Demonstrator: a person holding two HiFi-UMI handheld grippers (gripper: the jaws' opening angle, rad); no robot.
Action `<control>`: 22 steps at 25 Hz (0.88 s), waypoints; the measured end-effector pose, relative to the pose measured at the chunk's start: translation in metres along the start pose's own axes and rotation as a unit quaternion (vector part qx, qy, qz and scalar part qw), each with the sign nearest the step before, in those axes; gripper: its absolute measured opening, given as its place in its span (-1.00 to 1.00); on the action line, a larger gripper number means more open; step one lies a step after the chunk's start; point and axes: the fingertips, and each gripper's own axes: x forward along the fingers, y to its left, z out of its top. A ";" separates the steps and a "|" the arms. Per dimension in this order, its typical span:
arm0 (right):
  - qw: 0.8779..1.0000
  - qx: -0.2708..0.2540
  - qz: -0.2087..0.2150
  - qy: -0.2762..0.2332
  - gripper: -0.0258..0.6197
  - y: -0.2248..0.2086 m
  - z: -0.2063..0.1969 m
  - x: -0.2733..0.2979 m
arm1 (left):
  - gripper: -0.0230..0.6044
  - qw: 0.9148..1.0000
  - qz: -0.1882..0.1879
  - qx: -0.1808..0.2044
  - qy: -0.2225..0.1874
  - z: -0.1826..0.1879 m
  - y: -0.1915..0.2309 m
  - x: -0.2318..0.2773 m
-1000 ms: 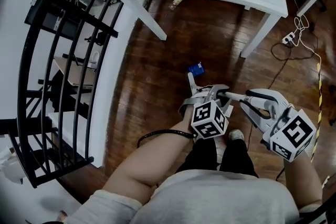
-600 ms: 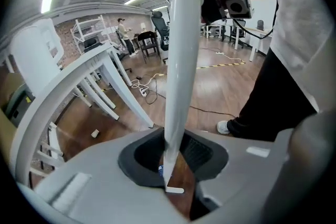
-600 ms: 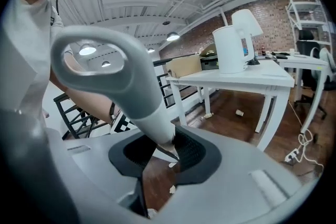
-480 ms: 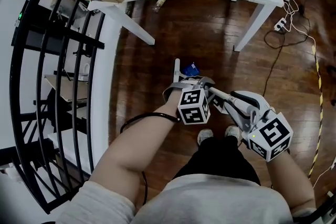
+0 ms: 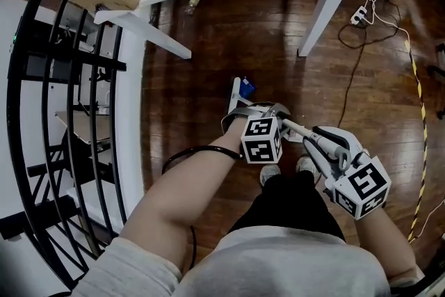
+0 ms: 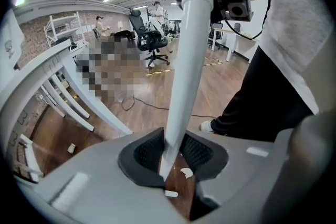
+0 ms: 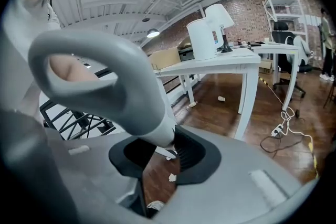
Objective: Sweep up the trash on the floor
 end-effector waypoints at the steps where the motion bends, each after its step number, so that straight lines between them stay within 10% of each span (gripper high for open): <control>1: 1.000 0.000 -0.002 0.001 -0.59 0.000 -0.001 -0.005 | -0.65 1.000 -0.003 0.000 -0.004 0.006 -0.003 0.001; 22: 1.000 0.010 -0.005 0.014 -0.59 -0.056 -0.057 -0.175 | -0.64 0.997 0.000 -0.054 -0.058 0.179 -0.077 0.073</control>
